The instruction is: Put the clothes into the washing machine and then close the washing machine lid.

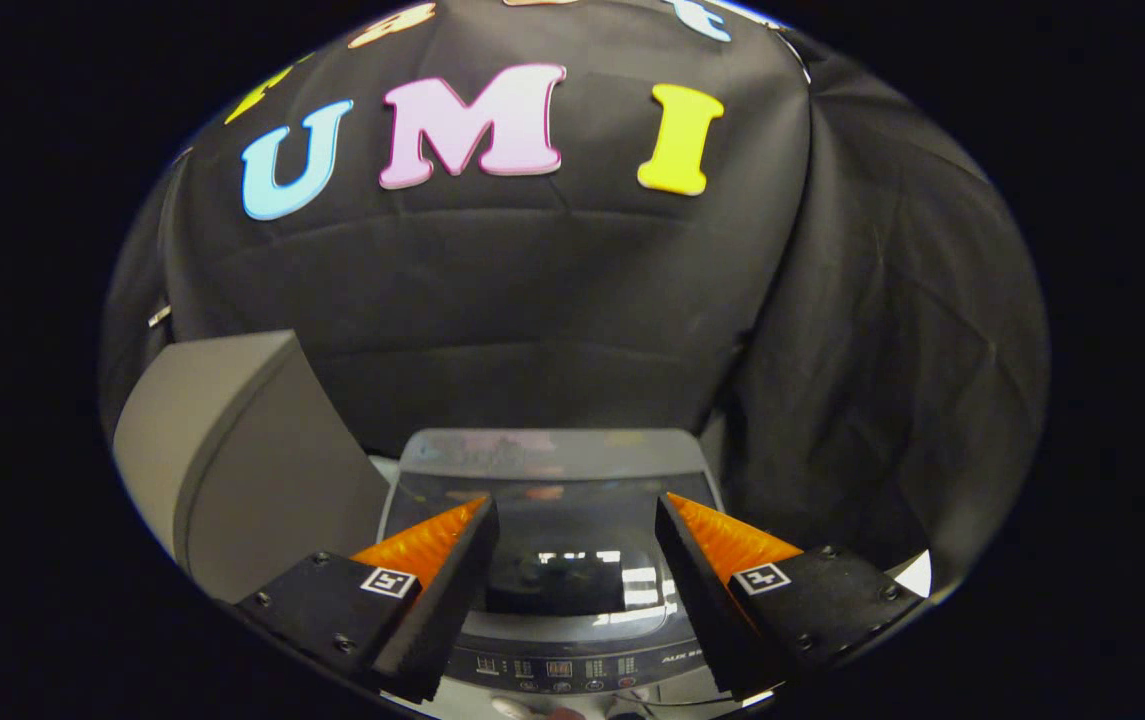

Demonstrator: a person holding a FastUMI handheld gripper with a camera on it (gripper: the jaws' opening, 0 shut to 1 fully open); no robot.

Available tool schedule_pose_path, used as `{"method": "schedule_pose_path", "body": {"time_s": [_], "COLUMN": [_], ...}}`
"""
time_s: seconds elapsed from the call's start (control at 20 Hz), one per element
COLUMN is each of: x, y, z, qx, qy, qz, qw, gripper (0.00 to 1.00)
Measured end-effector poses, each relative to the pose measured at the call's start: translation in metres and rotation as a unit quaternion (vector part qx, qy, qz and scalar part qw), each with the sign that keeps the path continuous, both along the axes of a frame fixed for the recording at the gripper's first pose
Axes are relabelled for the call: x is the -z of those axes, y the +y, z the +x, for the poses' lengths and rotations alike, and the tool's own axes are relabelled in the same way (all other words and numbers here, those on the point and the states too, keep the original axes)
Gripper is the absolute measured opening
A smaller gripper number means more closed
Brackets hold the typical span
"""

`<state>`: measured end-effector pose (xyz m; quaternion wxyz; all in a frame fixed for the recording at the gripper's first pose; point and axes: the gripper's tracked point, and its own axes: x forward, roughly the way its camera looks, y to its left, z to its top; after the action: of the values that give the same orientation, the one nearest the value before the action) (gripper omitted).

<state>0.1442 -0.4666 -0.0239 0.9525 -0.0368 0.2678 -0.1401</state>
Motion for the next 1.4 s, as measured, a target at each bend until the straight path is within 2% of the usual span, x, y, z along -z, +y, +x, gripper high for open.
{"method": "schedule_pose_path", "body": {"time_s": [0.15,0.35,0.7,0.8,1.1,1.4], "x": [-0.058,-0.138,-0.239,-0.255,-0.273,-0.287], "y": [0.011,0.028,0.061,0.070,0.081,0.082], "z": [0.011,0.011,-0.001,-0.003,-0.008,-0.012], "qx": [-0.011,-0.035,-0.078,-0.087,-0.089,-0.087], "qy": [-0.073,-0.171,-0.260,-0.279,-0.290,-0.316], "qz": [0.000,-0.003,-0.031,-0.029,-0.030,0.007], "qw": [0.997,0.985,0.962,0.956,0.953,0.945], "gripper": [0.99,0.99,0.98,0.99,0.98,0.98]}}
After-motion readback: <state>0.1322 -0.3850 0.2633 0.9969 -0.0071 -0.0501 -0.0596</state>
